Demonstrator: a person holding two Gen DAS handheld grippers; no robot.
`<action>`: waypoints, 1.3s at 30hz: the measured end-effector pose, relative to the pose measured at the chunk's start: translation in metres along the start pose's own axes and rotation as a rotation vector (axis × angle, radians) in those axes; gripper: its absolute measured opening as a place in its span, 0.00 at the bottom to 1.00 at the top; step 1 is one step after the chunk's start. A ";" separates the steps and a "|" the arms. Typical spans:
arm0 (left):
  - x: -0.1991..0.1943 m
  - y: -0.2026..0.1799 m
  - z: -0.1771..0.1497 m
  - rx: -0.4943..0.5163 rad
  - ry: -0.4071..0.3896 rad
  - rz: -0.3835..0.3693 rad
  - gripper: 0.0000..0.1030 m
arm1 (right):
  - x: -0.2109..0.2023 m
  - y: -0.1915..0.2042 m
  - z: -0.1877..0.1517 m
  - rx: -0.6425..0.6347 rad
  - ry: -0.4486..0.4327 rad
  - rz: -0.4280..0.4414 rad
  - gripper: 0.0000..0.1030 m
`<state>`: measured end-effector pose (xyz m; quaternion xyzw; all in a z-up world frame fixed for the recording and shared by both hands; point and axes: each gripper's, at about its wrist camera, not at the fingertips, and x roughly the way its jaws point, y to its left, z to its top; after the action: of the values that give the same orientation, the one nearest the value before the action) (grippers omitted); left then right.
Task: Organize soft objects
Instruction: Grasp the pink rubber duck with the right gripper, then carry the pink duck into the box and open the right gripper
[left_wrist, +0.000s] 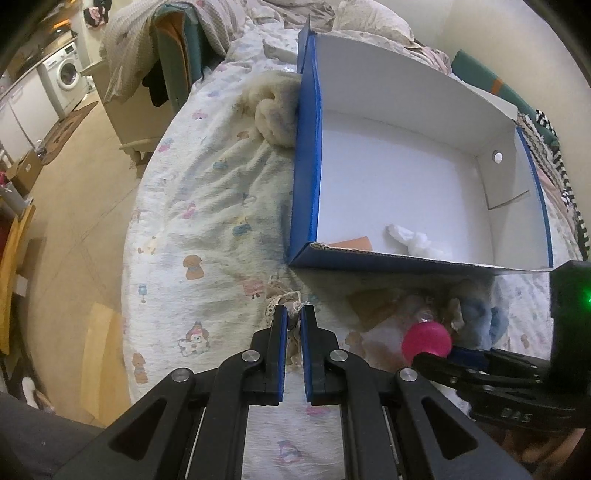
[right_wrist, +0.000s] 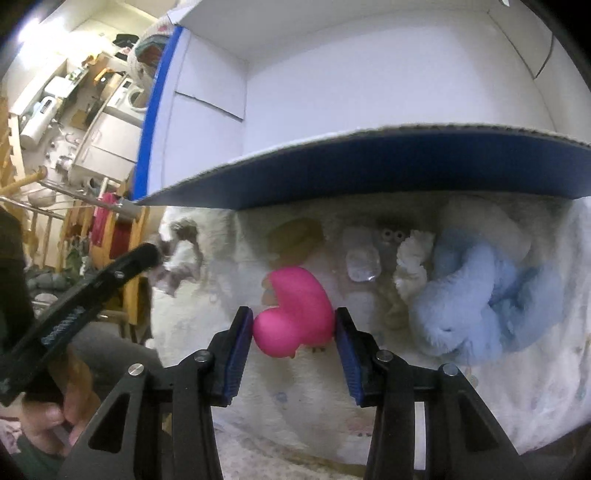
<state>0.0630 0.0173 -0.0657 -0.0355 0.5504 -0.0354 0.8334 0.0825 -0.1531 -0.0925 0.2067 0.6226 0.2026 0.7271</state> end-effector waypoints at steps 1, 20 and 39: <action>0.001 -0.001 0.000 -0.001 0.003 0.003 0.07 | -0.007 -0.004 -0.001 -0.002 -0.008 0.003 0.46; -0.057 -0.014 0.015 0.000 -0.245 0.060 0.07 | -0.101 0.015 -0.001 -0.087 -0.341 0.091 0.46; -0.066 -0.063 0.101 0.108 -0.325 0.020 0.07 | -0.150 -0.010 0.067 -0.070 -0.502 -0.022 0.46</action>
<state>0.1285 -0.0369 0.0402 0.0093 0.4058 -0.0503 0.9125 0.1281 -0.2473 0.0351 0.2182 0.4172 0.1583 0.8679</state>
